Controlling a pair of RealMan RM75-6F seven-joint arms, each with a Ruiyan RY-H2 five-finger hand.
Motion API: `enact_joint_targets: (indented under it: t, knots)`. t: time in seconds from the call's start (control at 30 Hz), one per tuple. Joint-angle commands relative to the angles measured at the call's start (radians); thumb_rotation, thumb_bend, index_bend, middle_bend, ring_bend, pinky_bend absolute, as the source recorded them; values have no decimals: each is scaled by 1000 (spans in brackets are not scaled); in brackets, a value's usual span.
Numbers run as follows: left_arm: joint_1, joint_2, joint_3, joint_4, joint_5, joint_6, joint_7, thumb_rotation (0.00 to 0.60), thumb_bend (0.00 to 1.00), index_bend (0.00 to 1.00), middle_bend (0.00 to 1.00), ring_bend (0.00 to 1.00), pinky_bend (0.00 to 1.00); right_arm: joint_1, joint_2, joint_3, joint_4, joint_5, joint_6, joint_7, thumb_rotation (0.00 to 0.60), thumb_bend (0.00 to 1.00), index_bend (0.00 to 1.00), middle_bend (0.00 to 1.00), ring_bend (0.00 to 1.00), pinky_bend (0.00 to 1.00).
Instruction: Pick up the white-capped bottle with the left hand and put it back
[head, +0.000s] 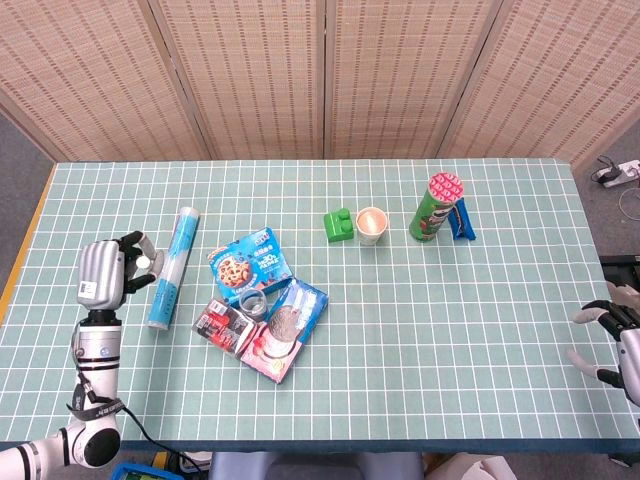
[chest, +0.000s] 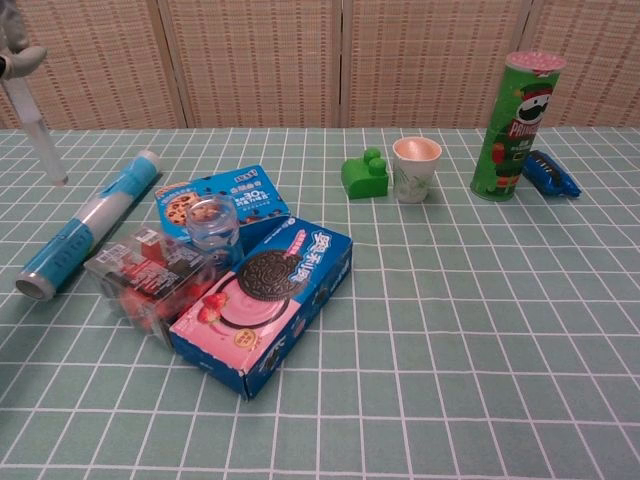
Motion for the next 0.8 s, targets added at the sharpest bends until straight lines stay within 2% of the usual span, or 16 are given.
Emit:
enact_joint_targets:
  t: [0.03,0.17,0.53,0.8]
  knots:
    - [20,48,-55,-126,-117,-78,-122,600,394,853,1000,947,1000,-1,0,0,0,-1,1,0,600,99,437,372,345,585]
    - [27,92,-91,-195,-157,-99,-158,600,395,853,1000,948,1000,-2,0,0,0,-2,5,2,600,99,437,372,345,585]
    - [-2,153,-102,-387,-184,-137,-95,600,395,853,1000,948,1000,-3,0,-6,-1,-15,10,-3,600,99,437,372,345,585]
    - [-52,127,-100,-438,-173,-108,7,600,395,853,1000,948,1000,-5,2,-7,1,-20,15,7,600,98,437,372,345,585]
